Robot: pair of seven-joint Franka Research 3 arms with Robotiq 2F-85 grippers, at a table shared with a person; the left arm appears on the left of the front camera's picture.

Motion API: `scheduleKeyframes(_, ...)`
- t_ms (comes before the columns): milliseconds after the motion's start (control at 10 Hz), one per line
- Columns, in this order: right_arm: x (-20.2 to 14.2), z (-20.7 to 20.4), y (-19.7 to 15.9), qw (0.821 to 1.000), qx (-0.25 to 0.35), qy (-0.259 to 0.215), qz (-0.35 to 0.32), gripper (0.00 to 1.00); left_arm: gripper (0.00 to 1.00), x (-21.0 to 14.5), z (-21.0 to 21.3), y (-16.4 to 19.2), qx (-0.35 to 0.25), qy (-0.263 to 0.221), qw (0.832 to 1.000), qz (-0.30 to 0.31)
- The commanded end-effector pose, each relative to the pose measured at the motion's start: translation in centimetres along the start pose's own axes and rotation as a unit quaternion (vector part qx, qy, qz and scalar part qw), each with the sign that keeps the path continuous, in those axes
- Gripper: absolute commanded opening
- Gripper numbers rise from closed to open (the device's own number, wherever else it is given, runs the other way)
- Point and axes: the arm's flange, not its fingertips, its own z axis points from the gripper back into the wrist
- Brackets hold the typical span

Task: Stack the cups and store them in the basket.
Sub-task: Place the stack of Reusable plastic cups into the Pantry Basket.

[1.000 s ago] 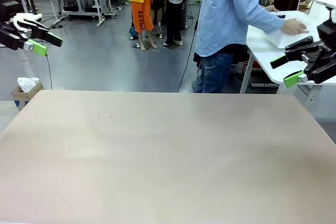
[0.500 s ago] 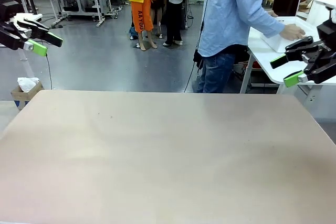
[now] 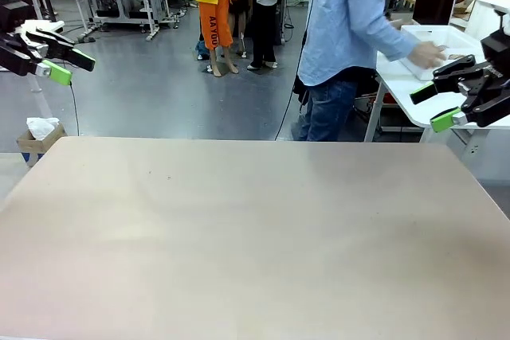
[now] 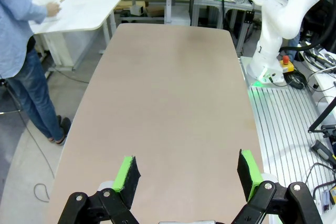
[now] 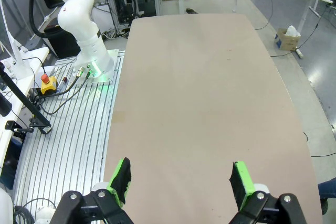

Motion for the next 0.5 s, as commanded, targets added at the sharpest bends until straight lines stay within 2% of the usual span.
scheduleKeyframes(0, 0.28, 0.15, 0.01, 1.0, 0.002, -0.005, -0.004, 1.0, 0.98, 0.44, 0.04, -0.06, 0.004, 0.001, 1.0, 0.006)
scheduleKeyframes(400, 0.28, 0.15, 0.01, 1.0, 0.002, -0.005, -0.004, 1.0, 0.98, 0.44, 0.04, -0.06, 0.004, 0.001, 1.0, 0.006)
